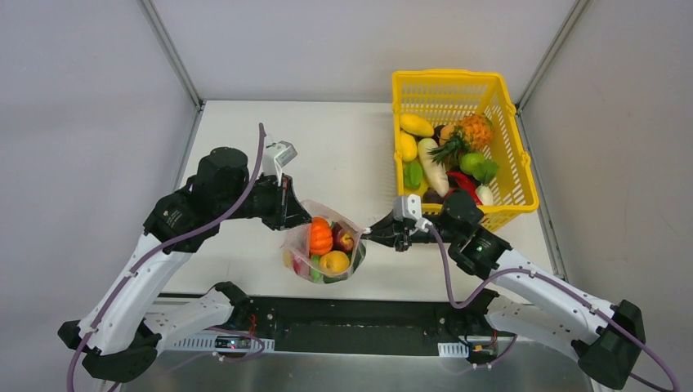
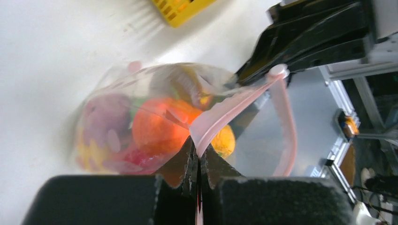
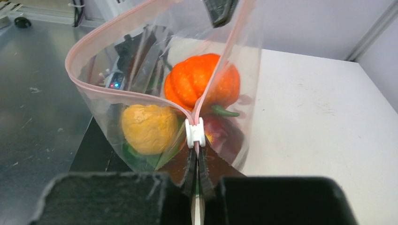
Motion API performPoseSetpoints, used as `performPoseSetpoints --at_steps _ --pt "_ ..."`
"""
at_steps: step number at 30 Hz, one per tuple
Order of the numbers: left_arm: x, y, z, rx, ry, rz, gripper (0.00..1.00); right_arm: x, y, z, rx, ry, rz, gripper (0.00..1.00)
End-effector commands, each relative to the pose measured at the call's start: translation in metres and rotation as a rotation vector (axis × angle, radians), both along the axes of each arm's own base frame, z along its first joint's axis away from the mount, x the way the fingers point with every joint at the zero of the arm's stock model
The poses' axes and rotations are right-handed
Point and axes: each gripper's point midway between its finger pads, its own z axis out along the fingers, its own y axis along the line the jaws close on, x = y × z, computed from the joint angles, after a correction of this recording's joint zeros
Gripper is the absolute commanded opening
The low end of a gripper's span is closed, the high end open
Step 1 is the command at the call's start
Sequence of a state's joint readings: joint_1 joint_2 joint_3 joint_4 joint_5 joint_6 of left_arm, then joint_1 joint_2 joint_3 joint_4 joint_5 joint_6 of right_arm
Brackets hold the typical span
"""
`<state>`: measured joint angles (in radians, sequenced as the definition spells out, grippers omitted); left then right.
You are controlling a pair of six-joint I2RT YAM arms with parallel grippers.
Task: Place the food in the zip-top bag and seal the zipper
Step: Zip the zipper food storage bag at the center of the board.
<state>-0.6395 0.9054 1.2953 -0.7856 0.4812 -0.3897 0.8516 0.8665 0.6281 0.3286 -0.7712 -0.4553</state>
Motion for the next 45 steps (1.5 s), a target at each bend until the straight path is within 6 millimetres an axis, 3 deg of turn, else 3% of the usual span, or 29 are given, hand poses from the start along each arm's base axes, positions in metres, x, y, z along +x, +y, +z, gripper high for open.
performPoseSetpoints --at_steps 1,5,8,12,14,16,21,23,30,36,44,45 --pt "0.007 0.041 -0.011 0.201 -0.052 0.117 0.00 0.016 -0.002 0.045 0.080 -0.007 -0.108 0.00" --pt "0.000 0.066 -0.036 0.381 0.029 0.138 0.14 0.027 0.001 0.045 0.011 0.055 -0.159 0.00" --pt "0.000 0.073 -0.044 0.446 0.062 0.143 0.33 0.029 0.005 0.042 -0.013 0.080 -0.149 0.00" --pt "-0.003 0.078 -0.039 0.468 0.052 0.132 0.53 0.033 0.009 0.047 -0.007 0.107 -0.160 0.00" --pt "-0.003 0.082 -0.034 0.464 0.029 0.142 0.59 0.036 0.010 0.051 -0.001 0.110 -0.175 0.00" --pt "-0.006 0.086 -0.032 0.468 0.015 0.141 0.56 0.040 0.010 0.054 0.003 0.112 -0.196 0.00" --pt "-0.010 0.104 -0.035 0.533 0.021 0.190 0.12 0.047 0.009 0.053 0.001 0.121 -0.224 0.00" --pt "-0.012 0.106 -0.031 0.531 0.005 0.190 0.00 0.049 0.009 0.054 0.003 0.123 -0.235 0.00" --pt "-0.010 0.121 -0.009 0.555 -0.067 0.225 0.00 0.038 0.003 0.058 0.008 0.100 -0.186 0.00" --pt "-0.001 0.145 0.001 0.660 -0.113 0.309 0.00 0.031 -0.006 0.062 0.007 0.098 -0.158 0.00" --pt "0.013 0.130 0.012 0.584 -0.149 0.335 0.01 0.028 -0.002 0.066 0.001 0.126 -0.122 0.00" --pt "0.014 0.127 0.014 0.564 -0.153 0.329 0.07 0.028 -0.001 0.066 0.000 0.131 -0.116 0.00"
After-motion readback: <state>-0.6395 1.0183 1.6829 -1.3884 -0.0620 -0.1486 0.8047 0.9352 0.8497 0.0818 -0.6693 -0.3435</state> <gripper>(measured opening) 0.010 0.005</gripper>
